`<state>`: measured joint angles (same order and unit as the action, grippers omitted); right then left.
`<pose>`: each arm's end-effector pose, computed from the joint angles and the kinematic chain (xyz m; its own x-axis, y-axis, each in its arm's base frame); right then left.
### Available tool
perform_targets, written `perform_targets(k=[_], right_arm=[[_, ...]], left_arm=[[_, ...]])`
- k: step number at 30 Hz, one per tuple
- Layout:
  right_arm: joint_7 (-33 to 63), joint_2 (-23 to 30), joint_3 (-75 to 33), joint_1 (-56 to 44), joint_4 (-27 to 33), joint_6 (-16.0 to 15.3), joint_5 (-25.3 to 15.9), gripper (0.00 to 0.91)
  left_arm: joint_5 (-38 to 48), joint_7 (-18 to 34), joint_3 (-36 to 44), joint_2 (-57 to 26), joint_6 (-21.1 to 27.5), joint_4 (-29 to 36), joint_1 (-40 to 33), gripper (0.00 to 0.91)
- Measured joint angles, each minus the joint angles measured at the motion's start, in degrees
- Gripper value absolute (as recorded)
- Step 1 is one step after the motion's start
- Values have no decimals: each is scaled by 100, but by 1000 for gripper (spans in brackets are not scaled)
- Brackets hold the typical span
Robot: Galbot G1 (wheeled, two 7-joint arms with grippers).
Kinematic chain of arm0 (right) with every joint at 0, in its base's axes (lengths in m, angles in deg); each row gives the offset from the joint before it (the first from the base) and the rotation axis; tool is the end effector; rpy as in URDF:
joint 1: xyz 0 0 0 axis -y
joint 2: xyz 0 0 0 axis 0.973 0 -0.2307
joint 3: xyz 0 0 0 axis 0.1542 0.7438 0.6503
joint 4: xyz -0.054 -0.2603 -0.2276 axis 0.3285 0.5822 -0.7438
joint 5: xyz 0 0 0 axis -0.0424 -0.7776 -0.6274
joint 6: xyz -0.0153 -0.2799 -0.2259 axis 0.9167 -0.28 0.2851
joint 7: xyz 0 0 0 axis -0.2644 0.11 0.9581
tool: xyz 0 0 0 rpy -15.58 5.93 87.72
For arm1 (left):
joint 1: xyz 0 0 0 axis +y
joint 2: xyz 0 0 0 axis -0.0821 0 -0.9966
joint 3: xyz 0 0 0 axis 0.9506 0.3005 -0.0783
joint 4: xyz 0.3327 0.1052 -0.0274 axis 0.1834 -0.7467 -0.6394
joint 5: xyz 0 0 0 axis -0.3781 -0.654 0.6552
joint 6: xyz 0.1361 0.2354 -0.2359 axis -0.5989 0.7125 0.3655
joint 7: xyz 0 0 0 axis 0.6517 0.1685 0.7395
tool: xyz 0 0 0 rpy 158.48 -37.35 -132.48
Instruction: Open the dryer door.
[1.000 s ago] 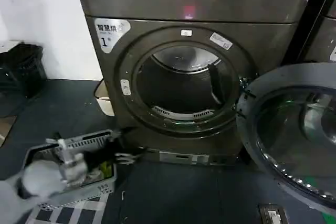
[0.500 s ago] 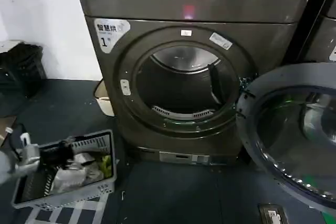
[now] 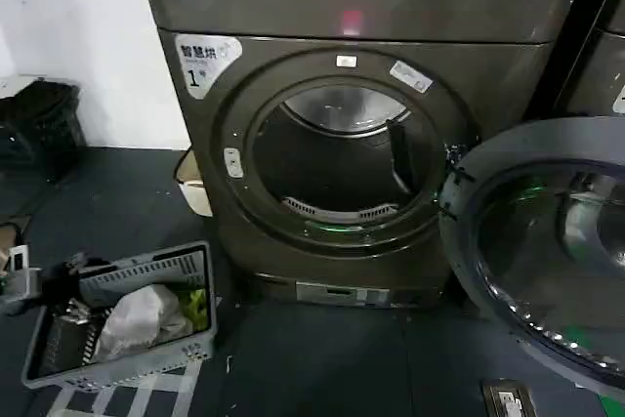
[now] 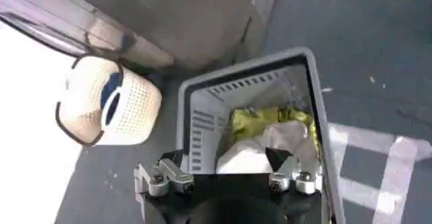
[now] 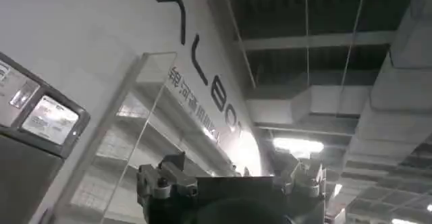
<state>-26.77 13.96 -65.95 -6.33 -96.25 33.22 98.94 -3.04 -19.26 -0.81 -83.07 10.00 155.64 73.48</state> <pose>-0.0398 -0.4396 -0.0140 -0.3399 0.7532 -0.5631 0.9391 0.2400 -0.2459 0.3048 0.3036 -0.1012 -0.5797 0.1943 0.7913 0.8106 0.2362 0.5358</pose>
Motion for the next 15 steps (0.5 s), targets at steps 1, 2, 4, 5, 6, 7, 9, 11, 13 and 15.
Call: perform_targets(k=[1, 2, 4, 5, 6, 7, 9, 11, 13, 15], right_arm=[[0, 0, -12, -14, -8, 0, 3, 907], [0, 0, -16, -30, -9, 1, 3, 907], [0, 0, -22, -59, 3, 6, 2, 907], [0, 0, -28, -66, 14, 7, 0, 907], [-1, 0, -29, -69, 17, 8, -2, 907], [-1, -1, -30, -69, 18, 9, -5, 907], [-2, -8, -31, -68, 18, 10, -7, 907], [-2, -22, -31, -67, 34, 13, -11, 907], [-2, -24, -30, -71, 57, 20, -14, 907], [-2, -24, -20, -85, 71, 37, -13, 907]], left_arm=[[-101, -32, 0, 2, -2, -32, -5, 907], [-156, -45, 0, 16, -3, -63, -13, 907], [-95, 19, 0, 35, 3, -82, -27, 907], [-81, 39, 0, 36, 16, -82, -35, 907], [-83, 47, 0, 33, 18, -82, -41, 907], [-97, 37, 0, 26, 18, -82, -44, 907], [-127, 5, -4, 2, 18, -83, -53, 907], [-127, -12, -33, -16, -8, -117, -57, 907], [-131, -36, -41, -32, -31, -133, -55, 907], [-170, -87, -70, -27, -46, -132, -55, 907]])
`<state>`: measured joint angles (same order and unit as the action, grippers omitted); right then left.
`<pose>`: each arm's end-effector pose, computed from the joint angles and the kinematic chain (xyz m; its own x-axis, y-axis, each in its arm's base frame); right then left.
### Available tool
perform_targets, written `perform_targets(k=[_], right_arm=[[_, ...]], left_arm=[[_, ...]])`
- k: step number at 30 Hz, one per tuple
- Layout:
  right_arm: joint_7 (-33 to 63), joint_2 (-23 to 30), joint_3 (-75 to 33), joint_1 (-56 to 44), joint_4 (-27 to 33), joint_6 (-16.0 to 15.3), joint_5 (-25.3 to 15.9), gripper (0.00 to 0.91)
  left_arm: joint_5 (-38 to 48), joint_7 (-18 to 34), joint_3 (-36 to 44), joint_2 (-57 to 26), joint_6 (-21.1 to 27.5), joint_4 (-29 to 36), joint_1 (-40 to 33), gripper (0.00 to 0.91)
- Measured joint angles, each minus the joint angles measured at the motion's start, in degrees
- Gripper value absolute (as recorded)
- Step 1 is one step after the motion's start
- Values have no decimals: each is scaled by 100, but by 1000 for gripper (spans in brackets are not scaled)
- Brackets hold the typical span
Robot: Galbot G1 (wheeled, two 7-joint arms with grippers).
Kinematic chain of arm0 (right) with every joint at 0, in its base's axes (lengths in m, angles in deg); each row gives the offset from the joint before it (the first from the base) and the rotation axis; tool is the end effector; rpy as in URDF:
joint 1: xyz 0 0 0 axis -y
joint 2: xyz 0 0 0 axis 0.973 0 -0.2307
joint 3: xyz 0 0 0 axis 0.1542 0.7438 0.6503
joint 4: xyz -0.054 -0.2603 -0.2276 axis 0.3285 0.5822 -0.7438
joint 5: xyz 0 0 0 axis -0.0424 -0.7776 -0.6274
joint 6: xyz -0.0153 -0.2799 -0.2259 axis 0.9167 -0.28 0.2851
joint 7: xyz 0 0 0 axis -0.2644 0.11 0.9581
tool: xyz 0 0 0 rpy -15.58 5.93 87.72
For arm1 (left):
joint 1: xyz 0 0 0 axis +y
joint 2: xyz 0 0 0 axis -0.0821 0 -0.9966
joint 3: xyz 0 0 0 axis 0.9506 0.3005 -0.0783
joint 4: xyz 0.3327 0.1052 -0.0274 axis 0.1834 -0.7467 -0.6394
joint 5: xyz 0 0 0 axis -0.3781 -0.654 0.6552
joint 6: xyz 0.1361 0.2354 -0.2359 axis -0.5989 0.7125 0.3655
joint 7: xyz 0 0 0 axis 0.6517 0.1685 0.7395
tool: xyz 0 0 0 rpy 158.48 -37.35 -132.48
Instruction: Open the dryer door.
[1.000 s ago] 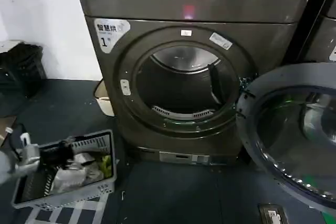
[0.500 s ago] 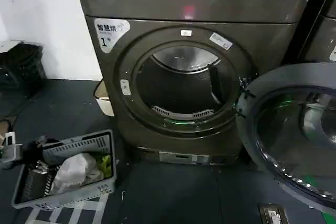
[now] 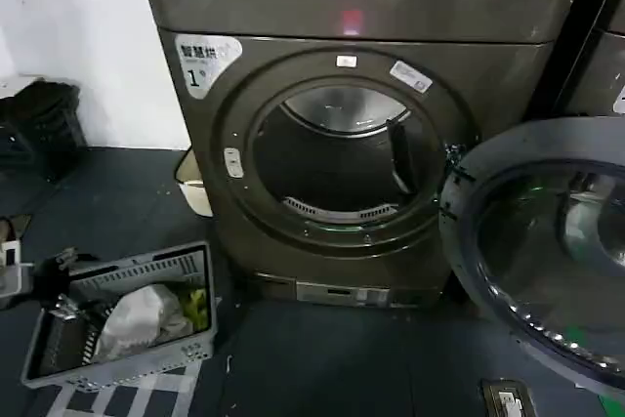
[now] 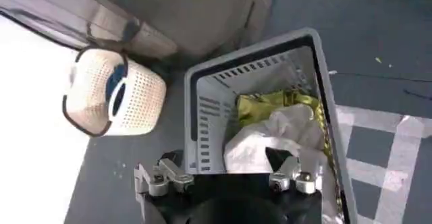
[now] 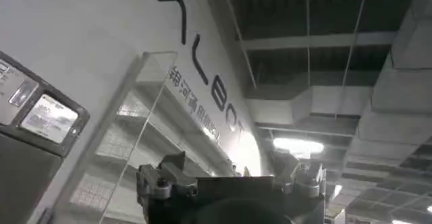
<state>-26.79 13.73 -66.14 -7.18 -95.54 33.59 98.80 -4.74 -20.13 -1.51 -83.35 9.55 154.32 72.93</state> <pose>-0.0417 -0.4429 -0.0143 -0.3433 0.7553 -0.5583 0.9371 0.2350 -0.2583 0.3085 0.3119 -0.0922 -0.5912 0.1680 0.7888 0.8031 0.2123 0.5567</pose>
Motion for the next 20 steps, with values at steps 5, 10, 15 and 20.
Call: perform_targets(k=[5, 10, 15, 20], right_arm=[[-2, 2, 11, -11, 69, 22, -17, 907], [-2, -10, 17, 9, 78, 22, -28, 907], [-2, -26, 64, 60, 100, 22, -60, 907], [-45, -34, 97, 109, 101, 33, -182, 907]], left_arm=[[-186, -282, -57, 4, 2, -10, 1, 907], [-293, -370, -60, -14, -7, -69, -4, 907], [-337, -457, -98, -29, -34, -92, -5, 907], [-367, -544, -114, -51, -80, -116, -18, 907]])
